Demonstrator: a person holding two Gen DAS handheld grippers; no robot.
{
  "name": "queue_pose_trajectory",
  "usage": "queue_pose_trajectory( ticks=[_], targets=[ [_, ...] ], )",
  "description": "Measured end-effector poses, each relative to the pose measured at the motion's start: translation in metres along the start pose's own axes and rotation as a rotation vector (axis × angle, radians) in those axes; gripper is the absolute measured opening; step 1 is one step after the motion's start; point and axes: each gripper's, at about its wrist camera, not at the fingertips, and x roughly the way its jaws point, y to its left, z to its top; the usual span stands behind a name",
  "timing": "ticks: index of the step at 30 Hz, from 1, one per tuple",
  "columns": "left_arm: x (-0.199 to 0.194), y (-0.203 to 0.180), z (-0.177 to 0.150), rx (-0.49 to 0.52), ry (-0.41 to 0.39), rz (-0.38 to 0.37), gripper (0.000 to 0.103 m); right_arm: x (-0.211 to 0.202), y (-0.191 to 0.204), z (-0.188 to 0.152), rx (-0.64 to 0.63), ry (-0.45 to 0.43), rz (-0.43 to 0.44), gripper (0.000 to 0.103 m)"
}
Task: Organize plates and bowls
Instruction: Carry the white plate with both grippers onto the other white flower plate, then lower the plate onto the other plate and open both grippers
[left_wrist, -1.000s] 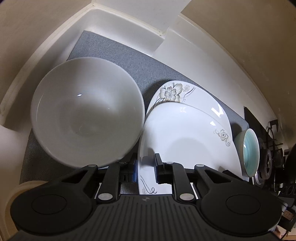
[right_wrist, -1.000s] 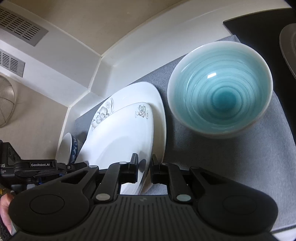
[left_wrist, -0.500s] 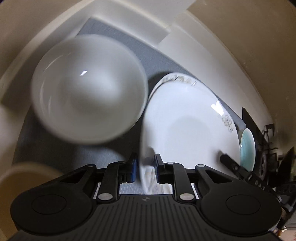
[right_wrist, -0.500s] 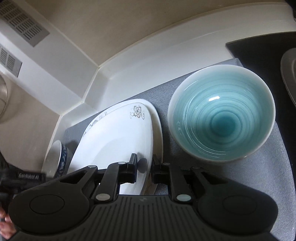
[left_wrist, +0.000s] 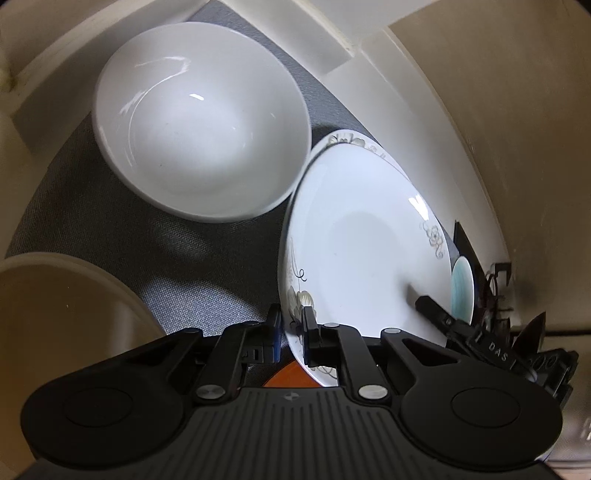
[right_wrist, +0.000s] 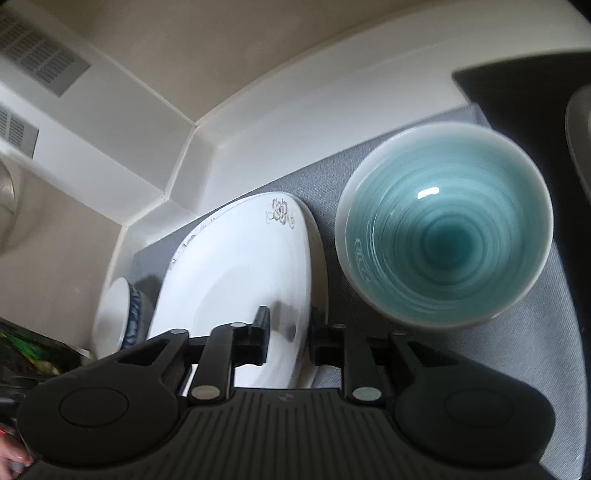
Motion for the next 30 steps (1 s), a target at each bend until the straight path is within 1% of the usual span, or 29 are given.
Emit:
queue_pose_trajectory(
  ticks=[1,3,5,7,9,12,16,19,21,25,29,30],
  targets=[
    [0.000,-0.001,0.002,0.002,-0.001,0.004,0.011,0.000,0.003,0.000,-0.014,0.006,-0.009,0.025],
    [0.000,-0.002,0.002,-0.002,-0.001,0.008,0.011,-0.002,0.006,-0.001,-0.011,0.020,-0.014,0.029],
    [0.002,-0.001,0.005,-0.013,0.008,0.001,0.010,-0.001,0.005,0.001,0.032,0.035,0.006,0.041],
    [0.002,0.003,0.008,-0.036,0.022,-0.013,0.010,0.001,0.005,0.003,0.070,0.048,-0.007,0.040],
    [0.001,0.006,0.009,-0.047,0.032,-0.021,0.010,0.002,0.011,0.005,0.073,0.064,-0.035,0.040],
    [-0.002,0.007,0.009,-0.040,0.032,-0.013,0.010,0.000,0.019,0.005,0.088,0.085,-0.081,0.040],
    [-0.002,0.004,0.012,-0.020,0.033,0.000,0.010,-0.002,0.031,0.001,0.040,0.088,-0.143,0.040],
    [-0.002,0.005,0.015,-0.025,0.036,-0.009,0.010,-0.001,0.039,0.000,0.024,0.089,-0.195,0.035],
    [-0.004,0.005,0.016,-0.020,0.038,-0.009,0.010,0.000,0.045,-0.002,0.007,0.084,-0.227,0.035],
    [-0.007,0.005,0.018,-0.009,0.036,-0.009,0.010,0.000,0.058,-0.008,-0.063,0.066,-0.310,0.027],
    [-0.005,0.007,0.020,0.003,0.048,-0.016,0.010,-0.001,0.062,-0.010,-0.088,0.060,-0.342,0.027],
    [-0.005,0.007,0.020,0.004,0.051,-0.018,0.010,-0.002,0.061,-0.010,-0.078,0.060,-0.344,0.027]
  ],
)
